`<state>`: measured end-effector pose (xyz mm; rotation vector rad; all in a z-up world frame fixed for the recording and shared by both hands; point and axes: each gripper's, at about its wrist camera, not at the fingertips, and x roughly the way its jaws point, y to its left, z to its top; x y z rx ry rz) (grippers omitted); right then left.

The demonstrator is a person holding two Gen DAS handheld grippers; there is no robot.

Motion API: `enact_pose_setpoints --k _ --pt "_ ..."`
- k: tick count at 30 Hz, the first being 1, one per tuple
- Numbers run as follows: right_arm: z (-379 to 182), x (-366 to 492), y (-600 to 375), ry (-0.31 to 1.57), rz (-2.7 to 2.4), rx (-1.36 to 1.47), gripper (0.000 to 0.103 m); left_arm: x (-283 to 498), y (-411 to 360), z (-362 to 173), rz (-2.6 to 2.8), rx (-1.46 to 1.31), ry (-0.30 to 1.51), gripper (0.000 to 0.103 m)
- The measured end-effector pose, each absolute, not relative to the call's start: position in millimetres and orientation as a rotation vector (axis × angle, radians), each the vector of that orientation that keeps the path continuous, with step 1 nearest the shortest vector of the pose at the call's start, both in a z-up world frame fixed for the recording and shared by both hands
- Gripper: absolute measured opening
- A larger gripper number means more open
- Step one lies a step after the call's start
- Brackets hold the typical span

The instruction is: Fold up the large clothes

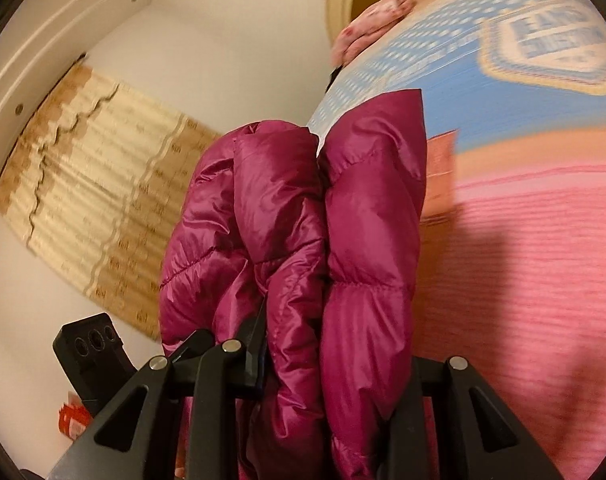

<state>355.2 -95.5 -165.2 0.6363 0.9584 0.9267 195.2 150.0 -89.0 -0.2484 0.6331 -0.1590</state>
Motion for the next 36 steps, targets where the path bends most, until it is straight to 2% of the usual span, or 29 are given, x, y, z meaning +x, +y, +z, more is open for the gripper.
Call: enact_pose_setpoints --k 12,27,29,36 --pt "-174.1 358.8 17.8 1.017 0.993 0.504 0.03 186.5 191.8 -105.5 -0.031 -0.272 0.645 0.045" --pt "-187.4 365.6 91.4 1.067 1.001 0.438 0.03 157.4 237.4 -138.5 0.021 -0.327 0.686 0.045" --pt "-186.5 366.6 97.2 1.061 0.995 0.416 0.03 157.8 237.1 -140.3 0.029 -0.312 0.693 0.048" --pt "-198.0 374.1 97.0 1.076 0.952 0.395 0.03 158.9 243.8 -159.0 0.091 -0.314 0.743 0.069"
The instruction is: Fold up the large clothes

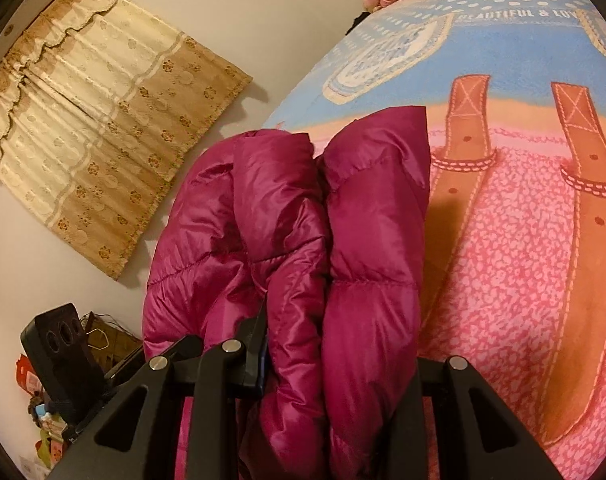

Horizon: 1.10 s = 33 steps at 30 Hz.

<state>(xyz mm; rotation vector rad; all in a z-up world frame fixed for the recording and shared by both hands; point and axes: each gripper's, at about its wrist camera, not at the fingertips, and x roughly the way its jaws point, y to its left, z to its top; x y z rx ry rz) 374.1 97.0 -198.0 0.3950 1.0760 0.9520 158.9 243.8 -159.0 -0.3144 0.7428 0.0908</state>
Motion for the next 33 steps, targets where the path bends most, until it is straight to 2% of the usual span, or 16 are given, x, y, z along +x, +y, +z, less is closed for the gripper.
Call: enact_pose_setpoints --k 4,7,11,15,19,29,33 --pt "-204.4 376.5 97.1 1.09 0.937 0.381 0.03 157.0 245.0 -165.0 0.127 -0.295 0.743 0.082" --pt "-206.9 378.3 98.6 1.1 0.937 0.381 0.033 155.6 244.1 -166.5 0.154 -0.269 0.745 0.087" --pt "-204.0 376.5 96.9 1.094 0.927 0.364 0.037 149.5 241.4 -161.3 0.186 -0.238 0.749 0.088" --pt "-194.1 370.1 91.7 1.068 0.886 0.333 0.05 137.7 232.6 -142.2 0.211 -0.17 0.714 0.088" --pt "-175.5 359.2 77.5 1.007 0.85 0.317 0.058 123.6 224.4 -119.9 0.214 -0.12 0.656 0.096" --pt "-124.6 307.8 30.7 0.868 0.762 0.284 0.061 95.3 207.0 -66.9 0.218 -0.069 0.527 0.096" --pt "-89.3 269.4 10.2 0.739 0.699 0.244 0.061 81.6 201.5 -38.8 0.227 -0.08 0.443 0.103"
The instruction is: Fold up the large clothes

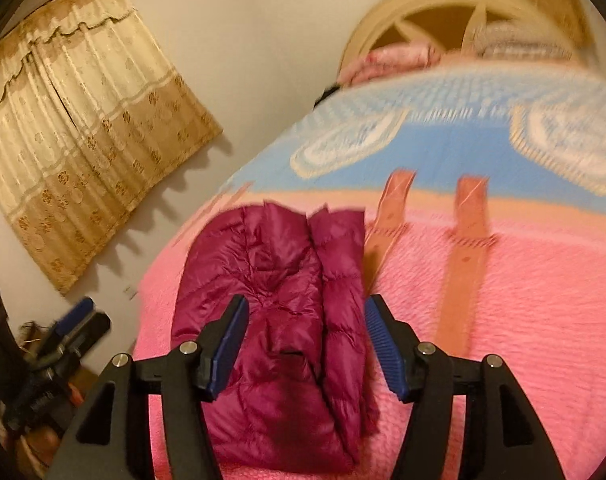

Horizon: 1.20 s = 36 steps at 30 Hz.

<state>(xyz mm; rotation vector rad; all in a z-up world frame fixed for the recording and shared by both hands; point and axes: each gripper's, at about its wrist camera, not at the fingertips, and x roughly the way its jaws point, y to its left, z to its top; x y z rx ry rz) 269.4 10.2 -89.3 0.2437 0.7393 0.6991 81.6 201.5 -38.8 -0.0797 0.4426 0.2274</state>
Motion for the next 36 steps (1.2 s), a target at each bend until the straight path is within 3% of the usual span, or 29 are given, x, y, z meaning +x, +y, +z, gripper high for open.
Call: enact_pose_setpoints --k 13,36 --pt "-15.4 204.7 -3.4 0.515 0.692 0.143 0.066 62.8 181.4 -11.8 0.207 -0.051 0.335 0.103" --pt "-15.4 195.5 -5.0 0.506 0.678 0.144 0.067 56.6 173.5 -13.6 0.201 -0.05 0.333 0.103"
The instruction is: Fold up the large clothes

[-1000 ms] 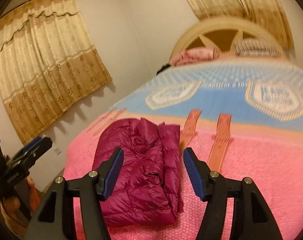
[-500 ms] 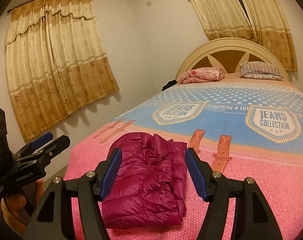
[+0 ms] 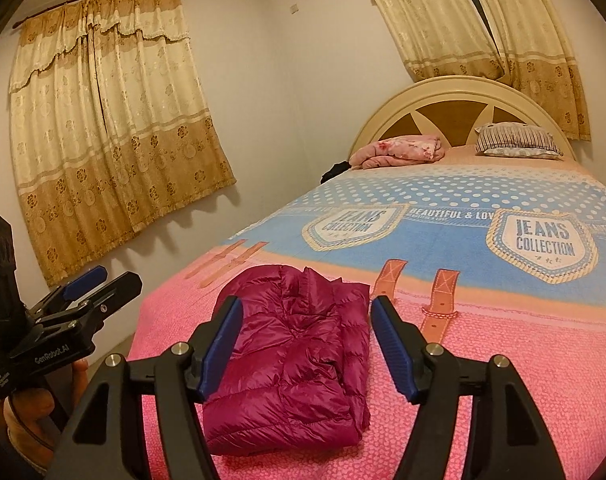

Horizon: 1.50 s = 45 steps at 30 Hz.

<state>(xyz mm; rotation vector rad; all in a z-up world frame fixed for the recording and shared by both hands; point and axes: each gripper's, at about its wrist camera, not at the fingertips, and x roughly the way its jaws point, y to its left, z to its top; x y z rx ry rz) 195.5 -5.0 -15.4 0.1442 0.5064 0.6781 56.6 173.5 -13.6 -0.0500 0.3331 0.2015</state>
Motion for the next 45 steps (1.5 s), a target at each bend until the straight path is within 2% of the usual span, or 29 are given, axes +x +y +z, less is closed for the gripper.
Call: enact_pose_setpoints --k 45 --pt "-15.9 184.8 -4.3 0.477 0.681 0.138 0.069 51.5 165.1 -6.5 0.214 -0.029 0.31 0.103"
